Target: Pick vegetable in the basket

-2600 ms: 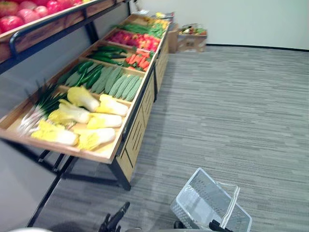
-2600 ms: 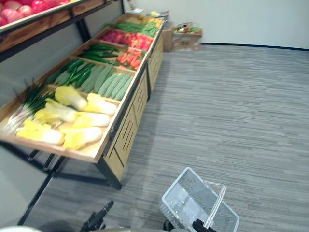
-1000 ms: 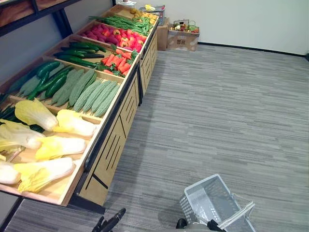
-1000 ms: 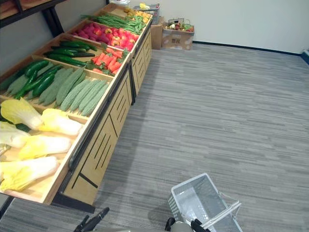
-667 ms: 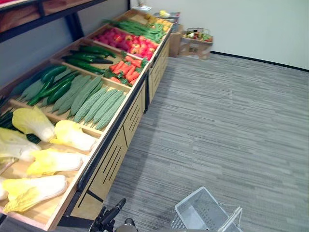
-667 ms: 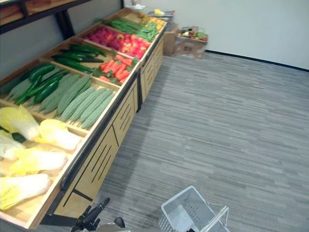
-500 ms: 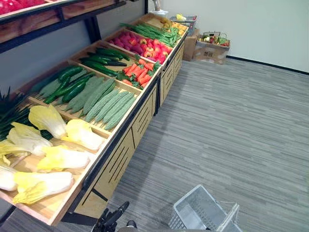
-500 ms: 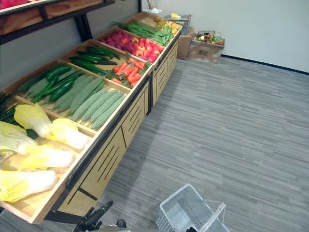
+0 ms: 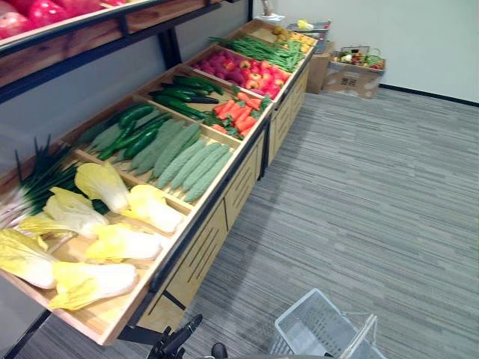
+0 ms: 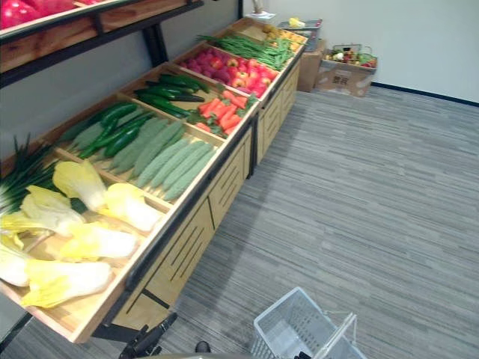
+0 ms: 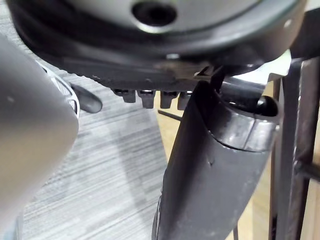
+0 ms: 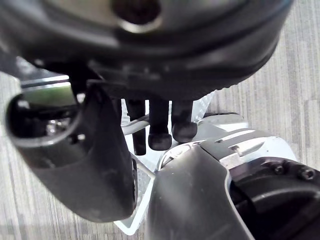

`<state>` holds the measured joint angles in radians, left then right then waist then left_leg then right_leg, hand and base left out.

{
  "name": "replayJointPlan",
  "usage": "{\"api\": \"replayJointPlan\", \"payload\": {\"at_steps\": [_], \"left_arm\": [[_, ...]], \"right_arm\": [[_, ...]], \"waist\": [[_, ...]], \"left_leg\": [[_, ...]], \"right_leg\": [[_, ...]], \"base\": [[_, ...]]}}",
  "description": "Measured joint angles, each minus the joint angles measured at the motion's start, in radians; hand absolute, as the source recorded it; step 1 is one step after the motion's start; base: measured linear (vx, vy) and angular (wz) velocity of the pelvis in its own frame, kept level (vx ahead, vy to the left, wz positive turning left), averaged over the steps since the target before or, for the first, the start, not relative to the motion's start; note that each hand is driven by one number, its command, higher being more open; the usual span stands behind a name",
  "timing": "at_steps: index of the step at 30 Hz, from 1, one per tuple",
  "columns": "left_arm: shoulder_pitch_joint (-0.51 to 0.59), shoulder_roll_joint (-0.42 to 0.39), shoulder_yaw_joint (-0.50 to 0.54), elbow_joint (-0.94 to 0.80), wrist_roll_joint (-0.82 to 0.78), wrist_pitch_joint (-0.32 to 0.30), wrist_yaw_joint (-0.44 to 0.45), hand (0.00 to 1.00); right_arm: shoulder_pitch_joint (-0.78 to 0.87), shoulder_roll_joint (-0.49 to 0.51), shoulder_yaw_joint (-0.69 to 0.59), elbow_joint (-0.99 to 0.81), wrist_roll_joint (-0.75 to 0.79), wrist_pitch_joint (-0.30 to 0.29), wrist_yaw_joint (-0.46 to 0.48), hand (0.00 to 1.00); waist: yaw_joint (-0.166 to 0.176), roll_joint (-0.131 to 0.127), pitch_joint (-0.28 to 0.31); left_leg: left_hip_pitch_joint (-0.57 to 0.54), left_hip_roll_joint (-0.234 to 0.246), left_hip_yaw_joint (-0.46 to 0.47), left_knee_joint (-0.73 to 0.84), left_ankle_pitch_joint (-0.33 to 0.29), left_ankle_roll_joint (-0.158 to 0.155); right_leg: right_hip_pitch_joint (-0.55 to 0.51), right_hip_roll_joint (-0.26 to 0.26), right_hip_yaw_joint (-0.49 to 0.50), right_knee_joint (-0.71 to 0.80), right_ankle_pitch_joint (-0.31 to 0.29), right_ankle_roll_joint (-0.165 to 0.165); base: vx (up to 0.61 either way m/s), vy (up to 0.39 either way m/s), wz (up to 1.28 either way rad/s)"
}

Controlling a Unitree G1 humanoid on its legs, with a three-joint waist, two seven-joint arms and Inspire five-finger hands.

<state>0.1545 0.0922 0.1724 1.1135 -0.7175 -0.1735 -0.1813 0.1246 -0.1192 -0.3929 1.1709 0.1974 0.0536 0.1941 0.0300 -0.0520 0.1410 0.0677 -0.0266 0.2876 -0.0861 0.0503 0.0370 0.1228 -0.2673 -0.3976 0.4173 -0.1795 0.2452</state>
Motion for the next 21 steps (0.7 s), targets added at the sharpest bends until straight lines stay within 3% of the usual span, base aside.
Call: {"api": "replayJointPlan", "payload": {"at_steps": [2,4,6,7,9,11,13,14,15,16,18,21], "left_arm": [[0.004,0.007,-0.002,-0.002,-0.006,-0.001,0.001,1.0],[0.017,0.014,-0.002,-0.008,-0.019,-0.001,0.007,1.0],[0.034,0.018,0.002,-0.013,-0.018,-0.008,0.008,1.0],[0.036,0.019,0.002,-0.014,-0.017,-0.011,0.007,1.0],[0.037,0.022,0.015,-0.024,-0.018,-0.015,0.007,1.0],[0.036,0.019,0.046,-0.031,-0.019,-0.015,0.006,1.0],[0.044,0.017,0.088,-0.043,-0.018,-0.014,0.006,1.0],[0.071,0.024,0.106,-0.07,-0.018,-0.015,0.005,1.0],[0.078,0.029,0.127,-0.076,-0.018,-0.015,0.003,1.0],[0.075,0.011,0.151,-0.067,-0.02,-0.014,0.008,1.0],[0.078,-0.036,0.151,-0.061,-0.021,-0.012,0.007,1.0],[0.081,-0.061,0.113,-0.05,-0.039,-0.01,0.006,1.0]], "right_arm": [[-0.013,0.0,-0.019,0.0,0.0,-0.018,-0.003,0.0],[-0.016,0.006,-0.015,-0.001,0.0,-0.02,0.003,0.0],[-0.02,0.016,-0.005,-0.002,0.002,-0.031,0.003,0.0],[-0.02,0.016,0.001,-0.003,0.002,-0.032,0.004,0.0],[-0.013,0.028,0.012,-0.019,0.041,-0.037,0.012,0.0],[-0.013,0.036,0.013,-0.024,0.048,-0.044,0.015,0.0],[-0.013,0.043,0.024,-0.025,0.062,-0.045,0.013,0.0],[-0.008,0.058,0.029,-0.025,0.062,-0.045,0.007,0.0],[-0.002,0.069,0.032,-0.025,0.062,-0.046,0.006,0.0],[-0.016,0.068,0.029,-0.019,0.061,-0.044,0.002,0.0],[-0.04,0.037,0.022,-0.018,0.061,-0.044,0.005,0.0],[-0.068,0.026,0.029,-0.013,0.061,-0.035,0.012,0.0]], "waist": [[-0.003,0.008,0.011],[-0.006,0.002,0.01],[-0.004,0.011,0.011],[-0.004,0.016,0.012],[-0.008,0.031,0.012],[-0.01,0.034,0.013],[-0.006,0.026,0.01],[0.002,-0.014,-0.004],[0.007,-0.042,-0.014],[0.033,-0.026,-0.016],[0.029,0.012,-0.024],[0.023,0.03,-0.03]], "left_leg": [[0.024,0.001,-0.063,0.013,-0.017,0.024],[0.041,0.01,-0.144,0.022,-0.037,0.038],[0.062,0.022,-0.246,0.04,-0.064,0.046],[0.062,0.026,-0.276,0.049,-0.075,0.05],[0.047,0.039,-0.405,0.087,-0.11,0.052],[0.037,0.044,-0.488,0.116,-0.136,0.047],[0.031,0.042,-0.574,0.184,-0.189,0.012],[0.025,0.02,-0.582,0.225,-0.221,-0.014],[0.018,0.004,-0.571,0.241,-0.239,-0.028],[0.014,0.03,-0.551,0.267,-0.269,-0.055],[0.007,0.077,-0.511,0.245,-0.265,-0.07],[0.025,0.108,-0.514,0.183,-0.232,-0.11]], "right_leg": [[-0.077,-0.026,0.063,0.211,0.072,0.011],[-0.109,-0.013,0.078,0.279,-0.002,-0.014],[-0.154,0.034,0.107,0.221,-0.062,-0.05],[-0.167,0.054,0.133,0.183,-0.064,-0.054],[-0.227,0.139,0.3,0.008,-0.057,-0.06],[-0.256,0.175,0.401,-0.057,-0.034,-0.071],[-0.256,0.207,0.48,-0.133,0.04,-0.089],[-0.246,0.19,0.486,-0.197,0.179,-0.102],[-0.239,0.17,0.471,-0.205,0.193,-0.111],[-0.208,0.184,0.439,-0.229,0.153,-0.135],[-0.18,0.214,0.391,-0.271,0.152,-0.143],[-0.161,0.229,0.347,-0.288,0.137,-0.168]], "base": [[0.19,0.251,0.97],[0.18,0.108,1.2],[0.18,0.008,1.25],[0.15,-0.044,1.39],[0.14,-0.111,1.68],[0.15,-0.202,1.61],[0.18,-0.271,1.49],[0.2,-0.275,0.96],[0.31,-0.413,0.88],[0.2,-0.255,0.6],[0.21,-0.229,0.59],[0.16,-0.203,0.39]]}}
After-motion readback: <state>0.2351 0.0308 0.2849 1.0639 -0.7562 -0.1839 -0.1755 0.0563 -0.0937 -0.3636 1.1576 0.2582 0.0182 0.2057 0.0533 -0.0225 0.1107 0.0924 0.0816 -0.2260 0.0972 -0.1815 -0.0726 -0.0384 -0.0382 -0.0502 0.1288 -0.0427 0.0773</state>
